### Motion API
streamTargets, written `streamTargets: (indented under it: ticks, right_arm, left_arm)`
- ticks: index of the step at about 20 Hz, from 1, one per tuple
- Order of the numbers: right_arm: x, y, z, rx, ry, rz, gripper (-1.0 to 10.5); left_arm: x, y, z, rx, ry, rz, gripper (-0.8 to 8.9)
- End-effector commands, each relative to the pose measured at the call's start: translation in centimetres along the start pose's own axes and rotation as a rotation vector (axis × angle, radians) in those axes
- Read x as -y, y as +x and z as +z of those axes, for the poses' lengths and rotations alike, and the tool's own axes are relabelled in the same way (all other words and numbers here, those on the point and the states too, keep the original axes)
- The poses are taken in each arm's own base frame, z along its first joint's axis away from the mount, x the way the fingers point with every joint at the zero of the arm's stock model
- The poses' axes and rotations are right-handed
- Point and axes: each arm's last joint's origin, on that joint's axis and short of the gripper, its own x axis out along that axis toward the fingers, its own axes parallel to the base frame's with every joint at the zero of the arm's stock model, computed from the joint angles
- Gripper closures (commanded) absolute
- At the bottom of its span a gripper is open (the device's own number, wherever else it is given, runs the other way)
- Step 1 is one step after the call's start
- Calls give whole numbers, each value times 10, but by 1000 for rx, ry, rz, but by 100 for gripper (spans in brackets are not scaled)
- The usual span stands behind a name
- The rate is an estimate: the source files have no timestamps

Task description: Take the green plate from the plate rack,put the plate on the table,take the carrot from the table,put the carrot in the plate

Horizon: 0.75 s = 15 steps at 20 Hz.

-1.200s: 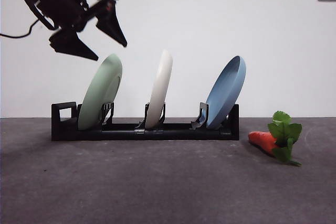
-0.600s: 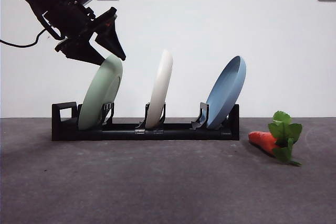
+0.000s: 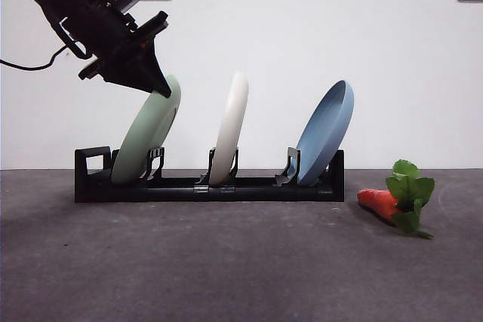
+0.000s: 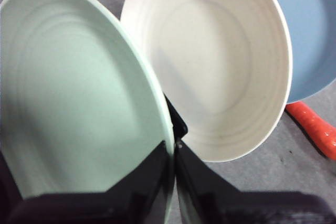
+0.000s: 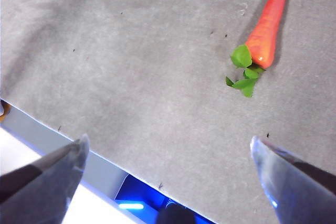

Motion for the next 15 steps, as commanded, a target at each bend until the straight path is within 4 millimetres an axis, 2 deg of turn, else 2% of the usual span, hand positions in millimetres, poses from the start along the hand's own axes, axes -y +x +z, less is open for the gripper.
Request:
streamTargets:
  ticks: [1, 9, 15]
  right_arm:
    - [0, 0, 1, 4, 2, 2, 320]
    - [0, 0, 1, 4, 2, 2, 320]
    - [0, 0, 1, 4, 2, 2, 320]
  left_arm:
    - [-2, 3, -1, -1, -10, 4, 822]
    - [-4, -6, 9, 83, -115, -124, 822]
    - [13, -42, 27, 175, -59, -152, 821]
